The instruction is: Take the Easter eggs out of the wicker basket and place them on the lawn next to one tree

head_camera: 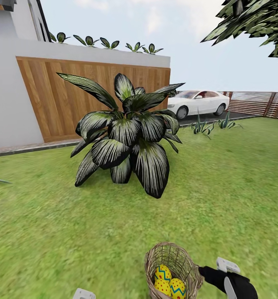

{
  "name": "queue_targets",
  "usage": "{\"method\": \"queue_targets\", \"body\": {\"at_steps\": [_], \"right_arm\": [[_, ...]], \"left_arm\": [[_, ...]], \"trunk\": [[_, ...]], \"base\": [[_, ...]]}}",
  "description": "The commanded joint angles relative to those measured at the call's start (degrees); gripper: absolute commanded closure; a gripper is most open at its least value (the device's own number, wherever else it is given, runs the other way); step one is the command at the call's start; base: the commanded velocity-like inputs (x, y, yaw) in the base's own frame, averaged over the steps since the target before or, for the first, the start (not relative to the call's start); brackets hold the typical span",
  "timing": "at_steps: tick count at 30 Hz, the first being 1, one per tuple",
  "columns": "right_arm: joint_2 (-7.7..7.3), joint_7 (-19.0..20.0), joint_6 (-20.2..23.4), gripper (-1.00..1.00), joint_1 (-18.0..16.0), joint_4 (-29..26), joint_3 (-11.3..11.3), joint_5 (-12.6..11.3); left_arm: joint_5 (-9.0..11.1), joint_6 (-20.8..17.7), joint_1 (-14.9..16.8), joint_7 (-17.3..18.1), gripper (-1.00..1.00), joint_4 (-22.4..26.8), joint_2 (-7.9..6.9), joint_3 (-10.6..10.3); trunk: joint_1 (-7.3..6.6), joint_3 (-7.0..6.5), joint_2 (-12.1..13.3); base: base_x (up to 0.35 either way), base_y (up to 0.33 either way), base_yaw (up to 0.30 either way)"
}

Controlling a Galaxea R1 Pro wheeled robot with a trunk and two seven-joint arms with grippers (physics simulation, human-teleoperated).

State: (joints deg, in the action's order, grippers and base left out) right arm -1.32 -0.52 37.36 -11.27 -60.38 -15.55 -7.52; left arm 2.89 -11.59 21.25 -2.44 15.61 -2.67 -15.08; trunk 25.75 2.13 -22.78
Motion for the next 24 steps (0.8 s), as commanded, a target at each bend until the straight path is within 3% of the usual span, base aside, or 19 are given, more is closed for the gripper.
{"method": "queue_targets", "body": {"at_steps": [1, 13, 19, 24], "right_arm": [[-0.05, -0.12, 0.37, -1.00, -0.07, 0.25, -0.09, -0.37], [-0.35, -0.35, -0.53, -1.00, -0.58, 6.97, -0.26, -0.21], [-1.47, -0.36, -6.85, -1.00, -2.68, 15.21, -0.24, -0.19], [-1.83, -0.36, -8.88, -1.00, -3.67, 18.14, -0.23, -0.14]], "left_arm": [[0.32, -0.36, 0.02, -0.26, -1.00, 0.16, -0.03, -0.44], [0.80, -0.76, 0.09, 0.06, -1.00, 0.35, 0.12, -0.14], [1.27, -1.34, 0.22, 0.07, -1.00, 0.39, 0.29, 0.05], [5.89, -1.49, 0.23, 0.07, -1.00, 1.65, 0.11, -0.07]], "trunk": [[0.04, 0.14, -0.13], [0.04, 0.14, -0.13], [0.04, 0.14, -0.13], [0.04, 0.14, -0.13]], "base": [[0.000, 0.000, 0.000], [0.000, 0.000, 0.000], [0.000, 0.000, 0.000], [0.000, 0.000, 0.000]]}}
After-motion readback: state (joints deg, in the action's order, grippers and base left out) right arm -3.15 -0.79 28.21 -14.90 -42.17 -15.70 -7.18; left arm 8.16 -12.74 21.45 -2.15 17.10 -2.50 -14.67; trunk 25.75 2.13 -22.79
